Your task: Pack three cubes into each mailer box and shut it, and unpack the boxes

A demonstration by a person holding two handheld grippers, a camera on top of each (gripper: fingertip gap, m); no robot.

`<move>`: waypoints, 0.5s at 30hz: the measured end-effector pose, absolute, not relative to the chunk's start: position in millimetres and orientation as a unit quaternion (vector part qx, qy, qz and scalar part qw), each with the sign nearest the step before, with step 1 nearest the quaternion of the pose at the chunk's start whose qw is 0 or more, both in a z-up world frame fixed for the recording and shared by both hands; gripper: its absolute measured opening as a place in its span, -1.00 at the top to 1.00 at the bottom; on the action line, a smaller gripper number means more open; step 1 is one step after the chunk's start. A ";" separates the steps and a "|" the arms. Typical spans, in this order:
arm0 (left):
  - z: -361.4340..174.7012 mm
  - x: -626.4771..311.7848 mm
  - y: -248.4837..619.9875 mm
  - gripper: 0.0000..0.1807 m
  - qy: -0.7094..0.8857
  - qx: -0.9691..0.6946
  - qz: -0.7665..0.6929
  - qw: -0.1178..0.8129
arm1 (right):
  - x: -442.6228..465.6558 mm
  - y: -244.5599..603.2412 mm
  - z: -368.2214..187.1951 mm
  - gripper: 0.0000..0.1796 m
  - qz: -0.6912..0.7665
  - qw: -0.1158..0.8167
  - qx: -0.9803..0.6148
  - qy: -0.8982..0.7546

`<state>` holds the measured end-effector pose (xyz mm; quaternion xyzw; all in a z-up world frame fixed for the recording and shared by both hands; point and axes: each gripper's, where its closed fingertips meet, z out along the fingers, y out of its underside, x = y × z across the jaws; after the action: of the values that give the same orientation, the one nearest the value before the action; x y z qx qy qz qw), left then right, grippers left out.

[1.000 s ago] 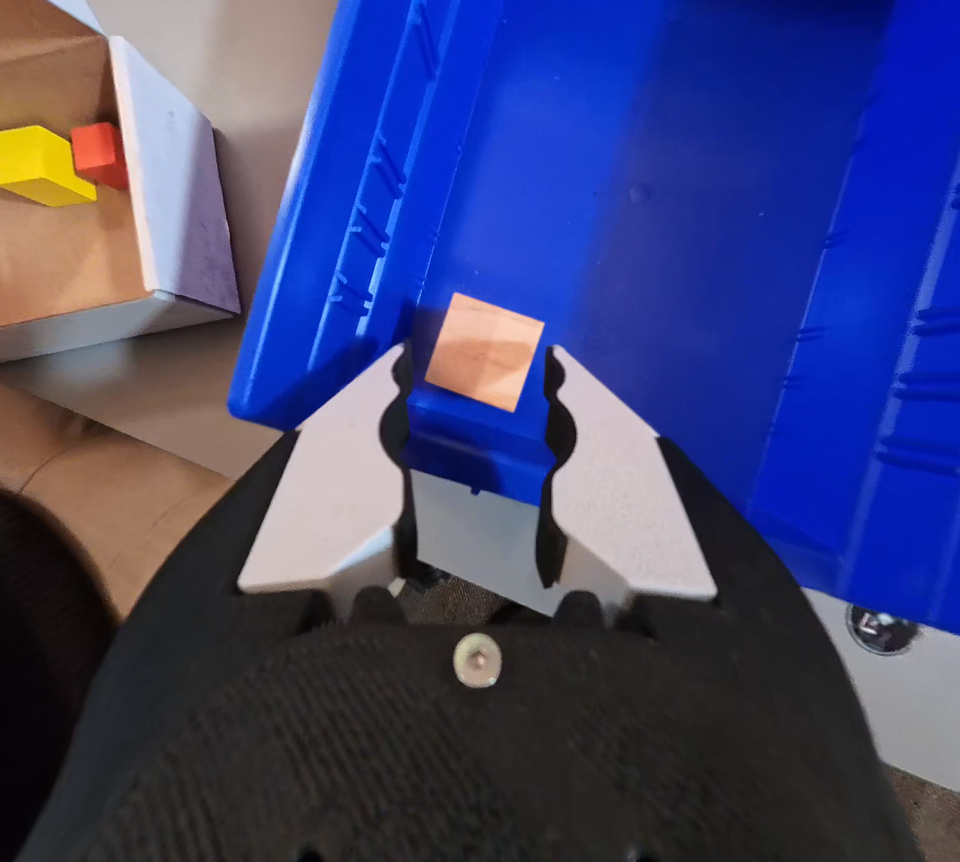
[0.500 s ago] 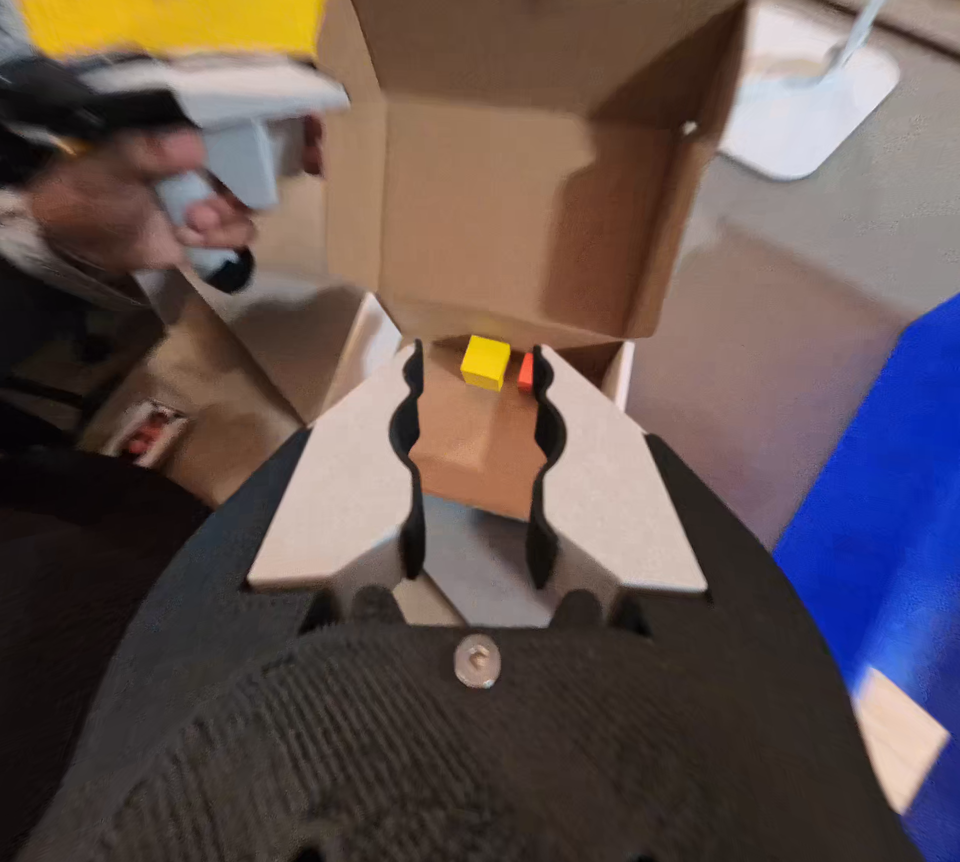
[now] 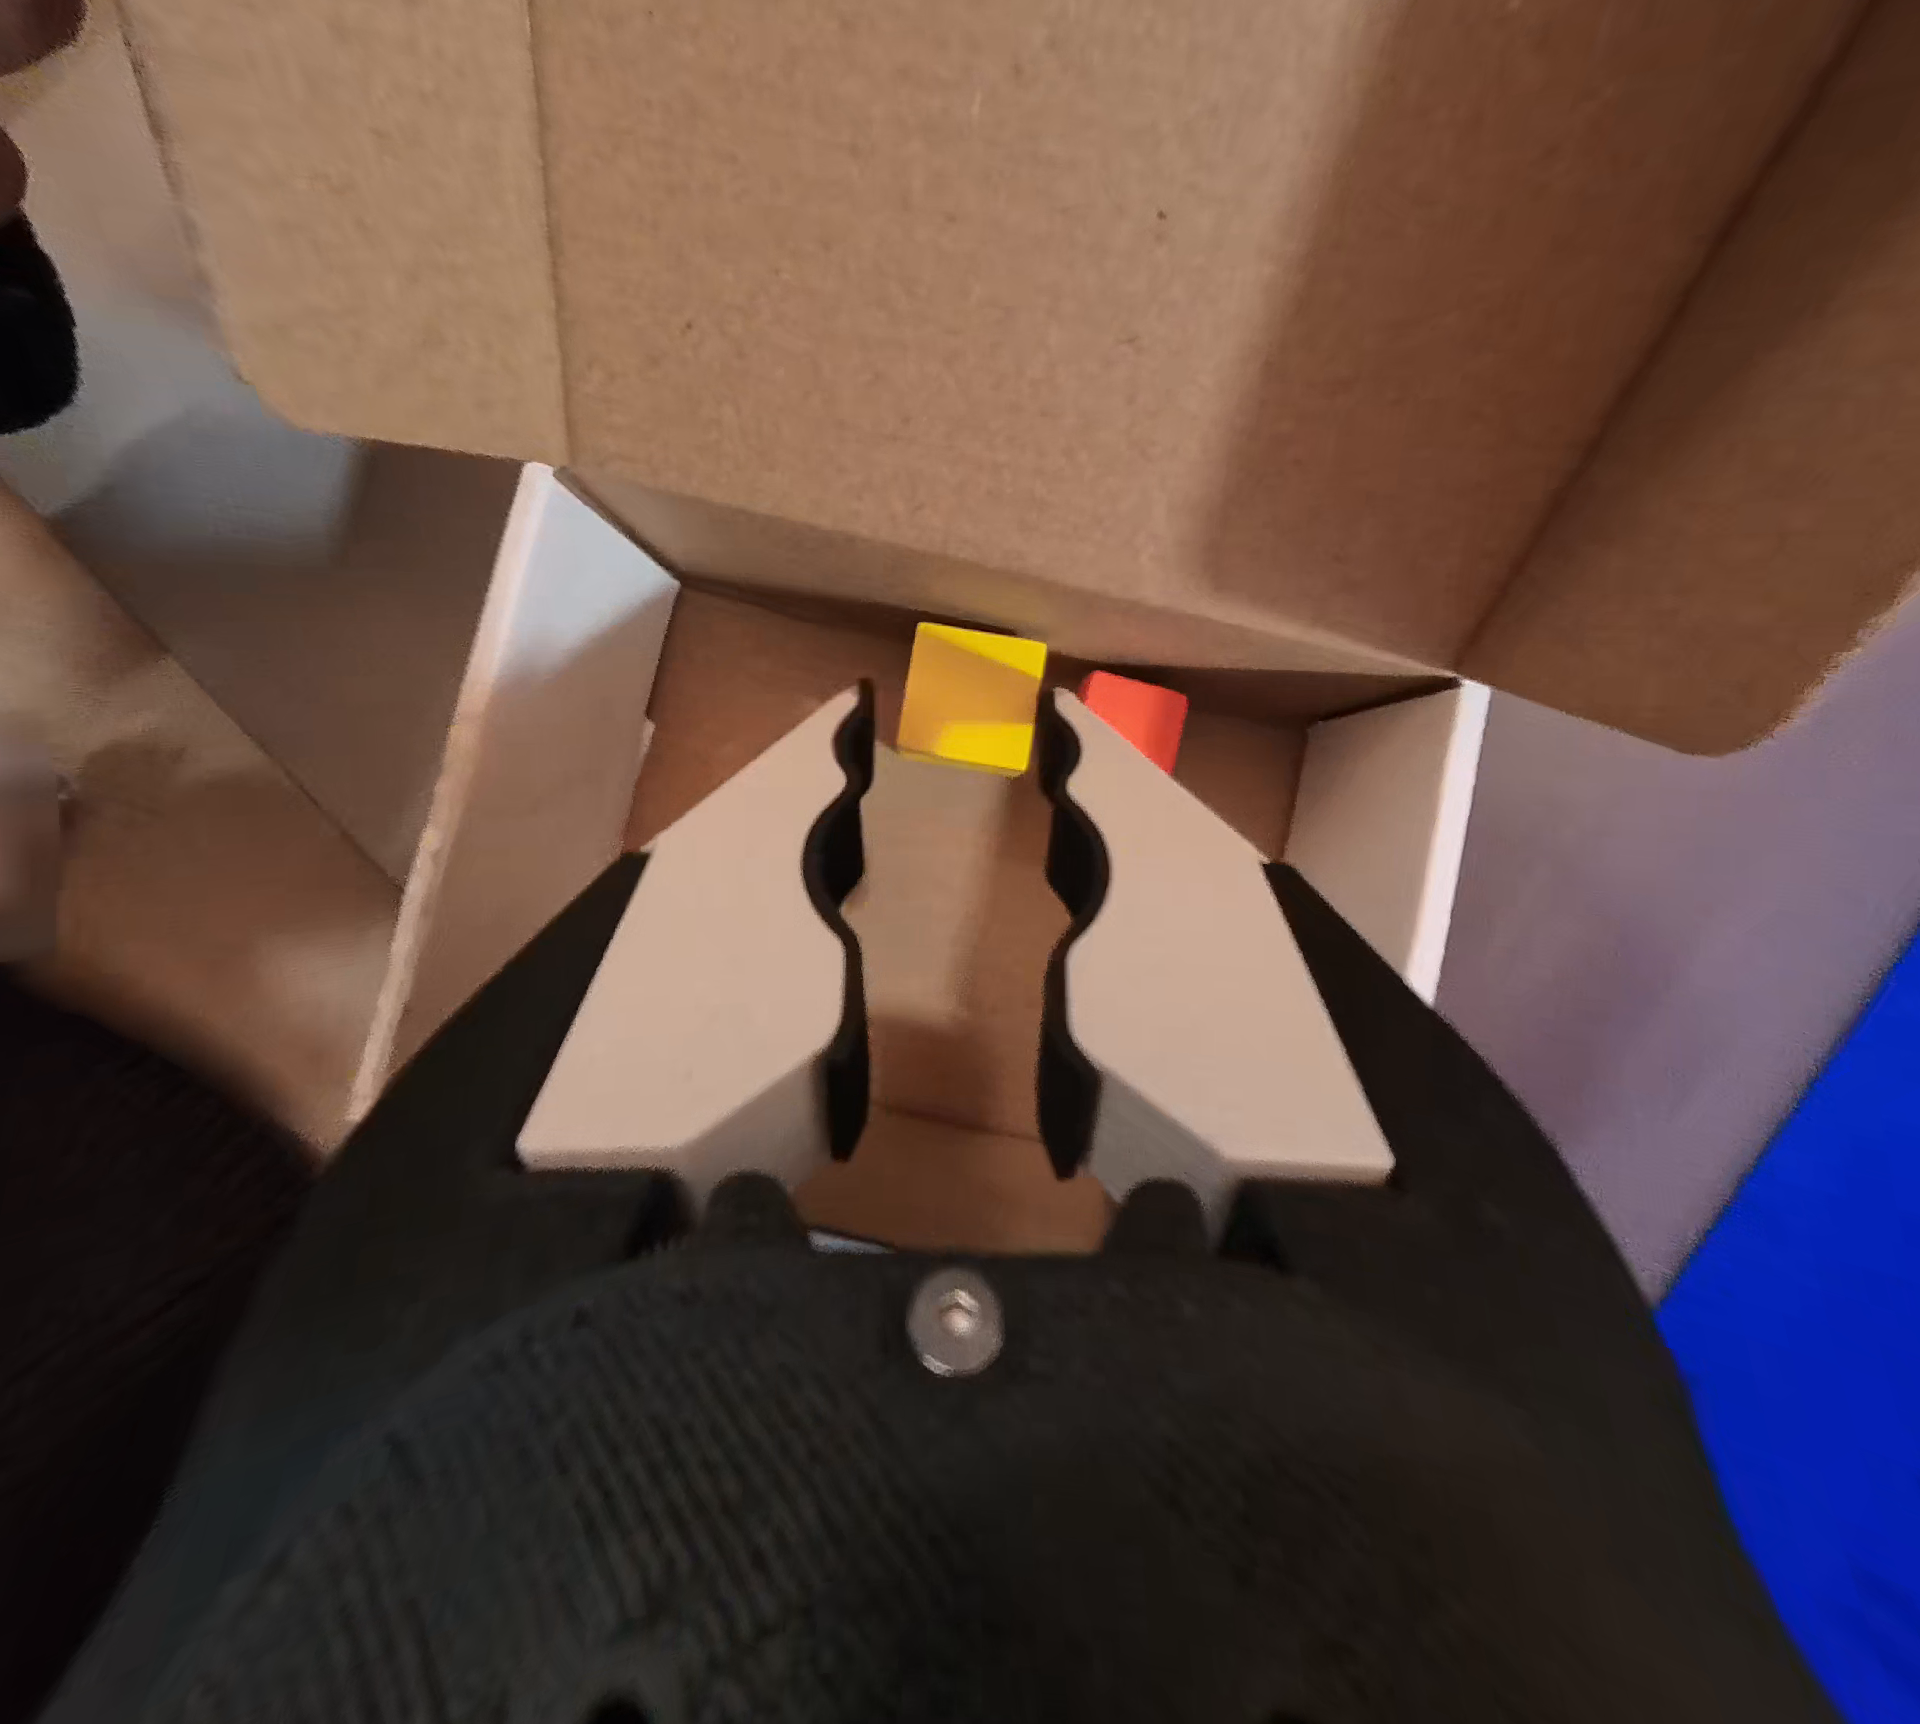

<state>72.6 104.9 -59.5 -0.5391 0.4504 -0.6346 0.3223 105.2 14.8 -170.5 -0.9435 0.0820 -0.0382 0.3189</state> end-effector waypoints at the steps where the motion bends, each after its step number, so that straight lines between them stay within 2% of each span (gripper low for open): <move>1: -59.1 72.4 104.3 0.70 0.451 -0.538 -0.634 0.324 | 105.0 14.7 -170.7 0.66 -0.034 0.320 -0.943 0.084; 5: -57.6 72.1 102.1 0.70 0.454 -0.536 -0.631 0.330 | 108.3 11.6 -174.7 0.62 -0.055 0.311 -0.946 0.070; 6: -57.4 71.9 101.9 0.70 0.455 -0.535 -0.631 0.331 | 105.6 10.9 -176.1 0.70 -0.052 0.307 -0.948 0.064; 9: -57.4 71.9 101.9 0.69 0.455 -0.535 -0.630 0.331 | 103.5 12.8 -166.5 0.72 -0.054 0.325 -0.943 0.052; 15: -58.2 71.6 104.4 0.71 0.456 -0.536 -0.629 0.331 | 134.7 -17.5 -82.5 0.72 -0.089 0.408 -0.904 0.089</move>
<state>71.6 104.4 -58.2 -0.5356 0.4557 -0.6294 0.3306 134.7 -17.5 -82.5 -0.9042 0.0893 -0.0891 0.4080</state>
